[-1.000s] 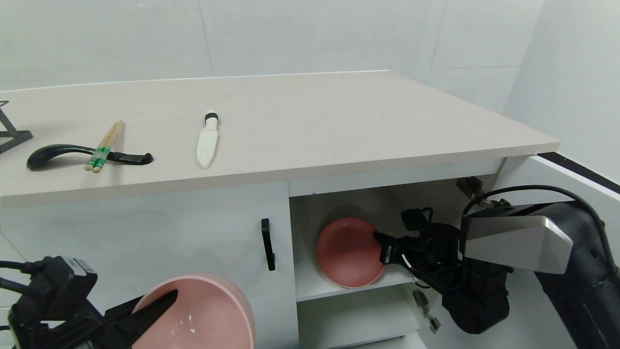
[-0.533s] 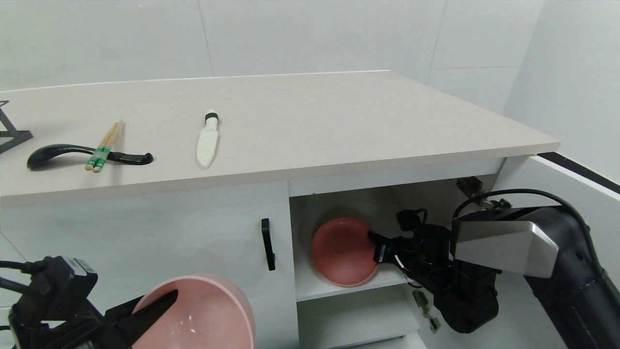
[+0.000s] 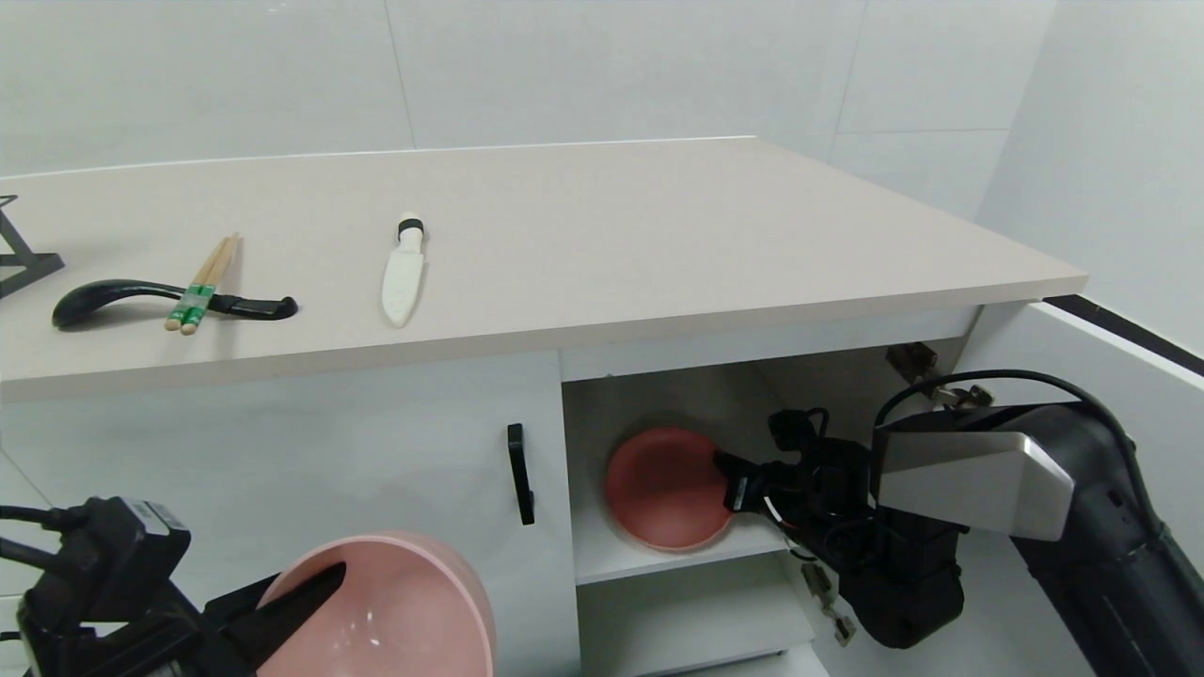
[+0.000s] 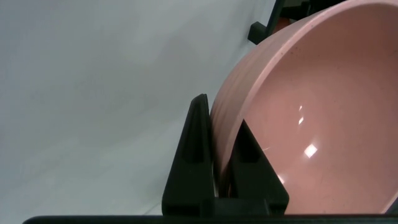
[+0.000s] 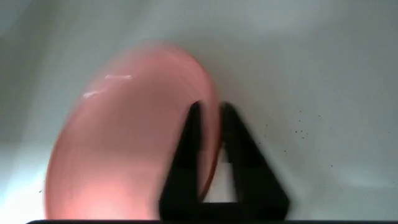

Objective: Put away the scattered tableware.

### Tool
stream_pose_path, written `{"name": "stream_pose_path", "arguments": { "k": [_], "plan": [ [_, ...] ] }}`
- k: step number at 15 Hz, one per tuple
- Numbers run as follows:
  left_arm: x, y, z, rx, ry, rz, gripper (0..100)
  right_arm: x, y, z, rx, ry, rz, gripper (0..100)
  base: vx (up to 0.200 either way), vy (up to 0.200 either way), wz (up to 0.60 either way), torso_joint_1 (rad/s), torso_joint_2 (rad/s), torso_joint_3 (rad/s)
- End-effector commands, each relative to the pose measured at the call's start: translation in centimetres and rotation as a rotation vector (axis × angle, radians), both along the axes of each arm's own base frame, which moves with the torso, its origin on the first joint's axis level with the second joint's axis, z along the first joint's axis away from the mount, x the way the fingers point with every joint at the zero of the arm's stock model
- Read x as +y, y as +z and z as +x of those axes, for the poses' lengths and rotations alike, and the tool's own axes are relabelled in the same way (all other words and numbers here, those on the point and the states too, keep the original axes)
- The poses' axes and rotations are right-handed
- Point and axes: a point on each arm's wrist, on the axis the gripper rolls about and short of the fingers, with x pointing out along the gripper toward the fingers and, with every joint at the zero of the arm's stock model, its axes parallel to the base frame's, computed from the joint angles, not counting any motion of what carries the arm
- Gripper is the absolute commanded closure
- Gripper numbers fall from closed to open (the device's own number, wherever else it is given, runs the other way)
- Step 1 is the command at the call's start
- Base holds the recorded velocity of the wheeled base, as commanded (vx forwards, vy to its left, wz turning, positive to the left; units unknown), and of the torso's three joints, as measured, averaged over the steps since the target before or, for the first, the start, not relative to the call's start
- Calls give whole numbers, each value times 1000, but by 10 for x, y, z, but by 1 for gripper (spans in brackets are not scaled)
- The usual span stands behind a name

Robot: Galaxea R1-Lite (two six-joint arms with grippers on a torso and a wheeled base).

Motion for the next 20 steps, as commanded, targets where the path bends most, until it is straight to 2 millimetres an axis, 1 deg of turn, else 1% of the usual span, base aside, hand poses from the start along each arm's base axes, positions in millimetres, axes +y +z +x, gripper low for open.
{"name": "stream_pose_path", "arguments": {
  "k": [1,4,5,6,7,8,11,14,15,16,17,18,20],
  "plan": [
    [0,0,0,1,0,0,100,0,-2,1,0,-13,-3,0,0,0,0,0,0,0],
    [0,0,0,0,1,0,100,-3,2,1,-12,-35,-16,0,0,0,0,0,0,0],
    [0,0,0,-2,-1,0,100,-3,20,-1,-43,-59,-15,0,0,0,0,0,0,0],
    [-1,0,-1,-1,-14,1,100,-5,34,-12,-37,-60,-18,0,0,0,0,0,0,0],
    [-3,0,-2,-2,-35,3,100,-5,43,-29,-12,-39,-32,0,0,0,0,0,0,0],
    [-4,1,-3,-11,-47,8,100,-5,51,-43,4,-22,-40,0,0,0,0,0,0,0],
    [-4,3,-6,-43,-68,14,100,0,78,-65,-27,27,-47,0,0,0,0,0,0,0],
    [-4,5,-6,-65,-73,16,100,-1,82,-89,-55,112,-196,0,0,0,0,0,0,0],
    [-4,6,-5,-76,-79,32,100,1,83,-93,-59,129,-209,0,0,0,0,0,0,0],
    [-6,6,-3,-101,-96,80,100,8,93,-103,-83,165,-202,0,0,0,0,0,0,0],
    [-6,5,-3,-103,-102,100,100,10,96,-106,-91,176,-198,0,0,0,0,0,0,0],
    [-10,2,-1,-99,-131,146,100,12,100,-114,-96,198,-199,0,0,0,0,0,0,0],
    [-16,0,2,-85,-163,168,100,8,103,-128,-95,228,-243,0,0,0,0,0,0,0]
  ]
}}
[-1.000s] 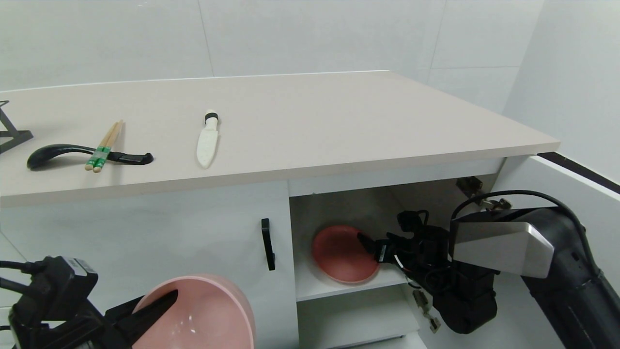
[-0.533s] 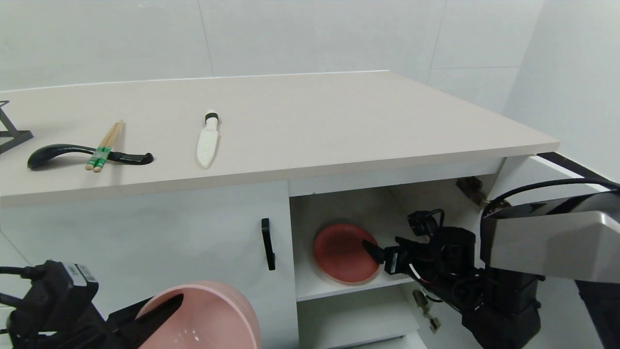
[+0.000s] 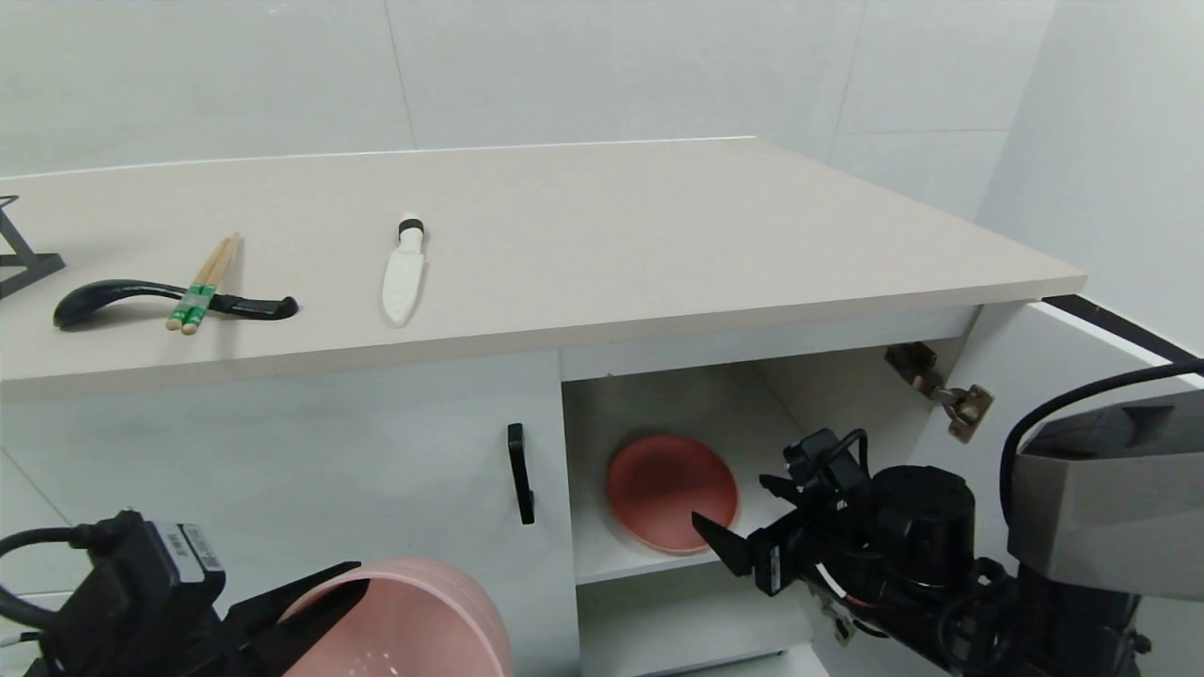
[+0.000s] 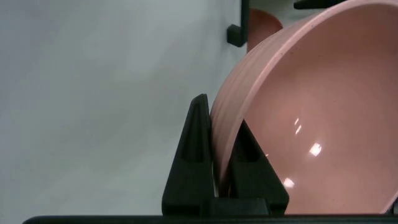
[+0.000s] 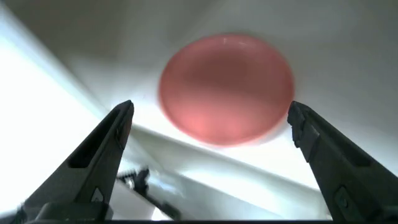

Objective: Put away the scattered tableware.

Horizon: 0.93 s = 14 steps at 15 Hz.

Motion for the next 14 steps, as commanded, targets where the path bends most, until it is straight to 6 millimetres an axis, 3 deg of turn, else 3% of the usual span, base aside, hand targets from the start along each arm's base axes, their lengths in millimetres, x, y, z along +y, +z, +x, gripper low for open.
{"name": "stream_pose_path", "arguments": {
  "k": [1,7,9,14],
  "plan": [
    [-10,-1,8,17,-34,23,100,-8,9,-18,-26,41,-64,0,0,0,0,0,0,0],
    [-50,-11,44,-68,-94,-42,100,-16,30,-38,-82,75,-72,0,0,0,0,0,0,0],
    [-63,-20,46,-104,-132,-72,100,-17,36,-39,-100,74,-60,0,0,0,0,0,0,0],
    [-73,-23,43,-113,-154,-63,100,-19,53,-42,-163,70,-24,0,0,0,0,0,0,0]
  ]
}}
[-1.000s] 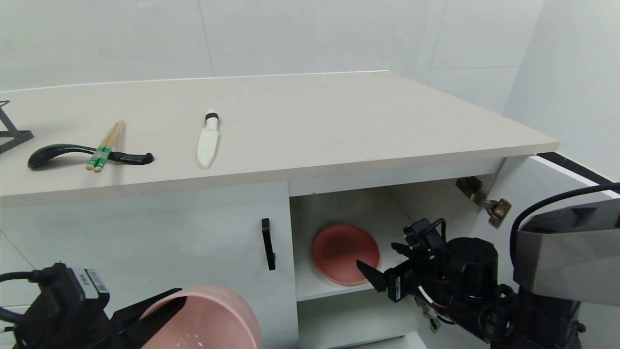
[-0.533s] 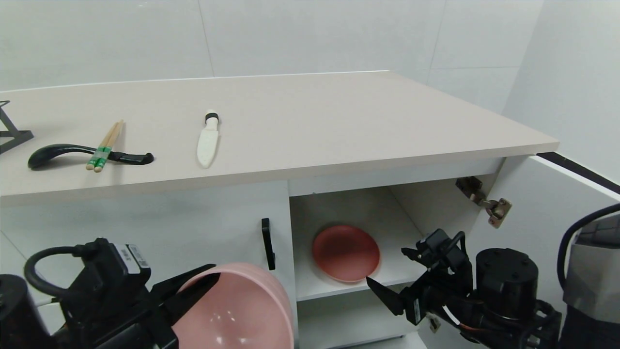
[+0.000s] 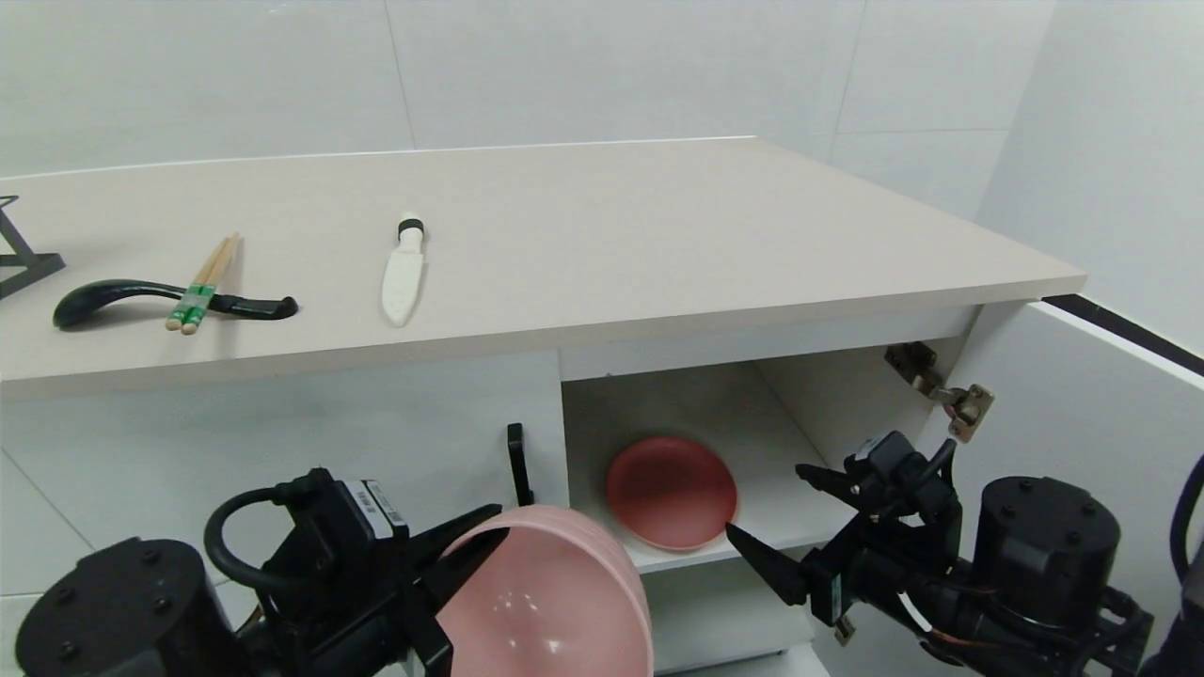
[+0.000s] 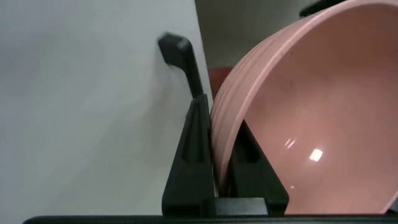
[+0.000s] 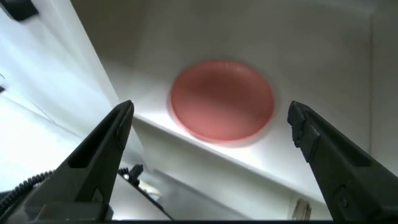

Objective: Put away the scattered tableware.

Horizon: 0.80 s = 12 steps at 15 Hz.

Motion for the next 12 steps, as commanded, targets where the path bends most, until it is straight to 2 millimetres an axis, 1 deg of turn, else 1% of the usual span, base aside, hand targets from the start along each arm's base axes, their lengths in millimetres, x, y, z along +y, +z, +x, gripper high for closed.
{"name": "stream_pose_path", "arguments": {
  "k": [1,3,4,5,6,8,9,10,11,12],
  "plan": [
    [-7,-6,-3,21,-32,22,100,-2,10,-3,-34,2,23,0,0,0,0,0,0,0],
    [-11,-6,-7,20,-64,22,100,-4,15,-4,-51,-2,34,0,0,0,0,0,0,0],
    [-15,-8,-11,24,-94,31,100,-5,16,-4,-56,-5,37,0,0,0,0,0,0,0],
    [-20,-9,-10,20,-109,38,100,-5,17,-4,-60,-5,40,0,0,0,0,0,0,0],
    [-31,-13,-2,-13,-108,82,100,-6,22,-5,-75,-5,51,0,0,0,0,0,0,0],
    [-55,-29,13,-36,-48,157,100,-6,24,-6,-83,-5,57,0,0,0,0,0,0,0],
    [-64,-34,14,-30,-44,165,100,-6,24,-6,-83,-5,57,0,0,0,0,0,0,0],
    [-78,-42,15,-26,-41,177,100,-7,24,-5,-86,-10,57,0,0,0,0,0,0,0],
    [-84,-43,16,-31,-42,171,100,-9,24,-3,-86,-23,56,0,0,0,0,0,0,0],
    [-86,-43,18,-35,-38,166,100,-10,24,-2,-87,-29,57,0,0,0,0,0,0,0]
  ]
}}
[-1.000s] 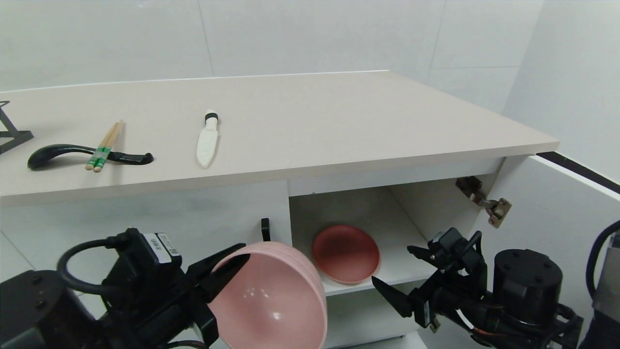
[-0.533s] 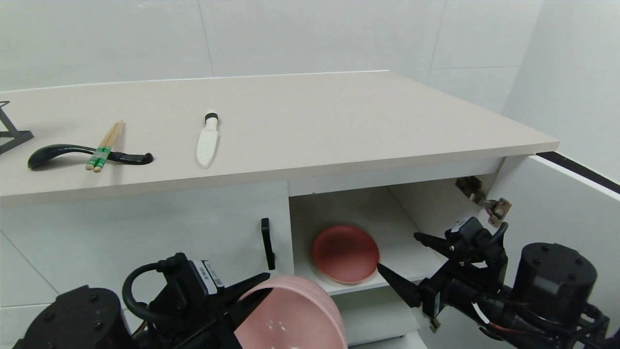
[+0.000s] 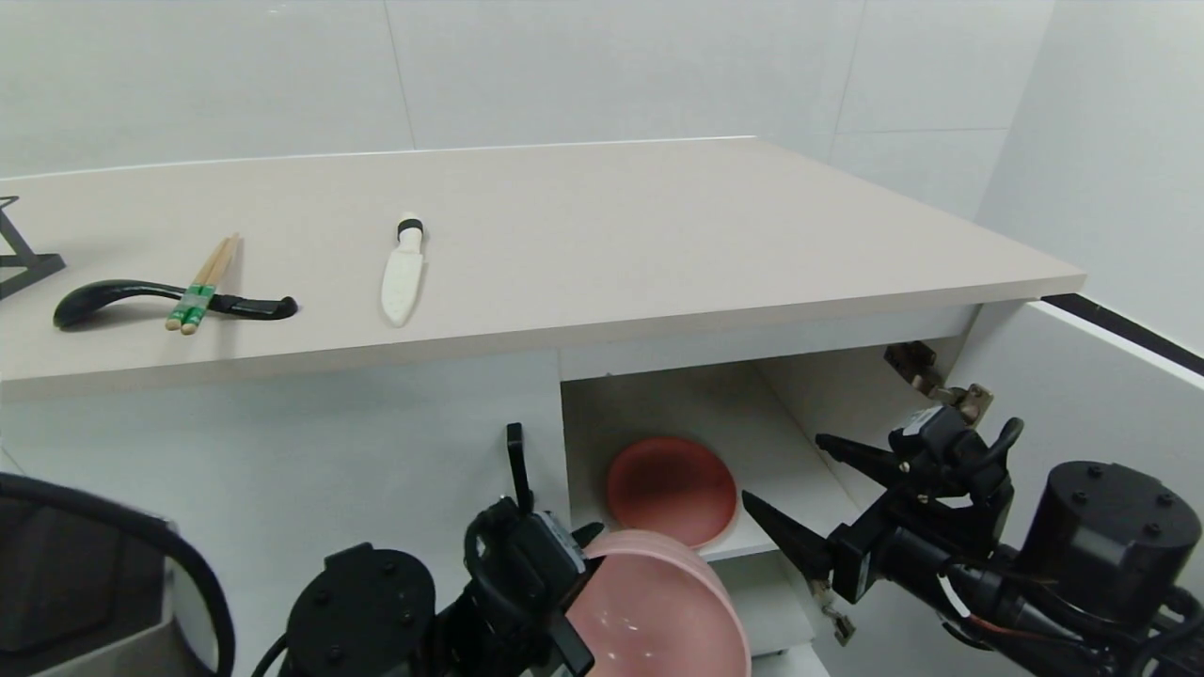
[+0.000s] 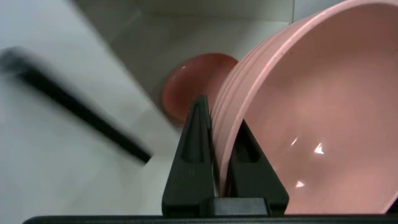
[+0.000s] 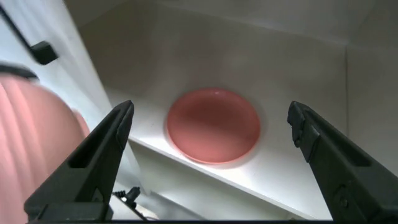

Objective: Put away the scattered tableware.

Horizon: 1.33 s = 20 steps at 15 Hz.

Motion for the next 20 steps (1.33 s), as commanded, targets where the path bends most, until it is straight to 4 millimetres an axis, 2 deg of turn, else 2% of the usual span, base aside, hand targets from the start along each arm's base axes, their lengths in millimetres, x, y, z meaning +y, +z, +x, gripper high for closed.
{"name": "stream_pose_path", "arguments": {
  "k": [1,5,7,11,16,20],
  "plan": [
    [-11,-11,6,11,-2,21,100,-2,1,2,-5,-10,4,0,0,0,0,0,0,0],
    [-28,2,22,-72,17,-31,100,-4,7,1,-27,-15,15,0,0,0,0,0,0,0],
    [-38,-14,31,-67,72,5,100,-5,14,-3,-55,-12,34,0,0,0,0,0,0,0],
    [-54,-24,43,-81,130,0,100,-5,14,-3,-55,-9,32,0,0,0,0,0,0,0],
    [-67,-18,52,-116,177,-50,100,-4,13,-4,-52,-4,28,0,0,0,0,0,0,0],
    [-86,-11,70,-157,280,-130,100,-2,8,-9,-29,19,13,0,0,0,0,0,0,0]
  ]
}}
